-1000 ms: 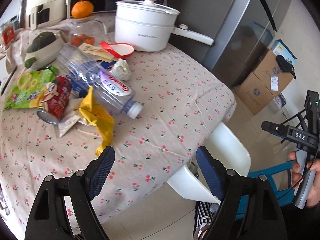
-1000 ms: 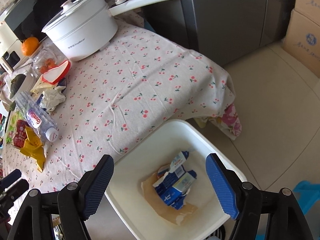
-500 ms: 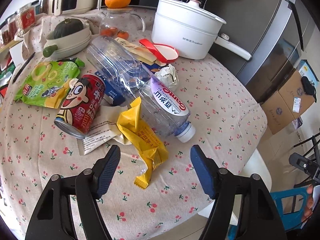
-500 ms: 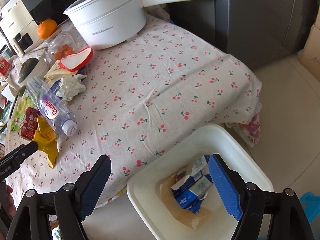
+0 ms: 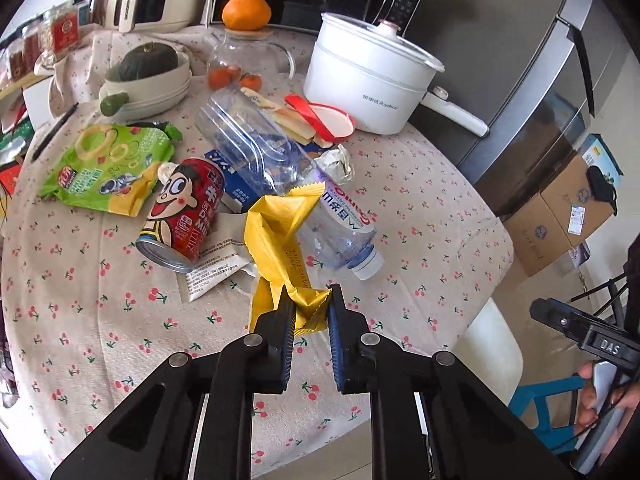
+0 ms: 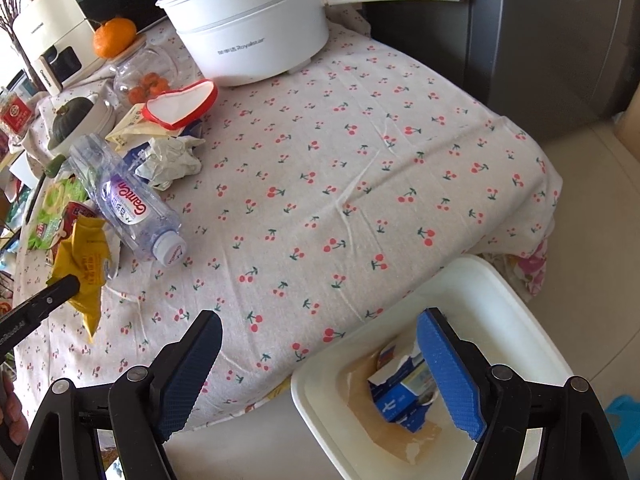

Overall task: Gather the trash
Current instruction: 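Grasp the yellow wrapper on the table with the left gripper, then lift the yellow wrapper with the left gripper while the right gripper holds the snack bag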

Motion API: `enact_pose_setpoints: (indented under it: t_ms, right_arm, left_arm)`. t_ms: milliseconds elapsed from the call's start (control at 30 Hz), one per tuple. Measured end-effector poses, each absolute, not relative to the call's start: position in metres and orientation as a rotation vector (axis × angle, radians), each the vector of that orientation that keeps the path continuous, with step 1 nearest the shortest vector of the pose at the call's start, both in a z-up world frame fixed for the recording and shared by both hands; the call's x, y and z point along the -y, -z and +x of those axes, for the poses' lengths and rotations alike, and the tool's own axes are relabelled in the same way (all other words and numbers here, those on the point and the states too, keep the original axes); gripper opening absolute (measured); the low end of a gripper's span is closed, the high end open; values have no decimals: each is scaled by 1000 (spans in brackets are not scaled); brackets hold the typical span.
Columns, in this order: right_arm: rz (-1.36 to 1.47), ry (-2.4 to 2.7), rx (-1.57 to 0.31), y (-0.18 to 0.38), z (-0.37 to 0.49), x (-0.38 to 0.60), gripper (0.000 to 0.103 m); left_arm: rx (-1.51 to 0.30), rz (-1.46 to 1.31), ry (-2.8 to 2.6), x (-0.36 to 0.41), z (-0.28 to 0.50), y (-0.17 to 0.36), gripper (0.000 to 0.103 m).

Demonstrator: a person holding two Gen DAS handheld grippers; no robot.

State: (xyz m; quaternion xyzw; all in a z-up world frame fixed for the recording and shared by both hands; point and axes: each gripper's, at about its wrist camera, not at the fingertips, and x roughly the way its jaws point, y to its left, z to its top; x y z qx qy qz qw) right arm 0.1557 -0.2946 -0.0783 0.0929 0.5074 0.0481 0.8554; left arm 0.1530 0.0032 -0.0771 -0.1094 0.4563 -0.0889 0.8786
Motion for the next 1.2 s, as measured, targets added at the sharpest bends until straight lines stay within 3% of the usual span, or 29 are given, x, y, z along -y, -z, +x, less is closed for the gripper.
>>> enact_pose_setpoints:
  t_ms: [233,667,1133,1200]
  right_arm:
    - [177,-147,-1059,76,162,262,84]
    - [38,-273,-1066,92,195,156,84]
    - [161,-518,-1074,122,214,39,84]
    - [172,-527,-1063,126,217,29,79]
  left_arm:
    - [-841,-248,192,-44,108,33,16]
    - [-741,-363,170,-117,72,9,16]
    - [-810,-396,62,-155,71,29,16]
    - [-810,-396,62,-156,71,29,16]
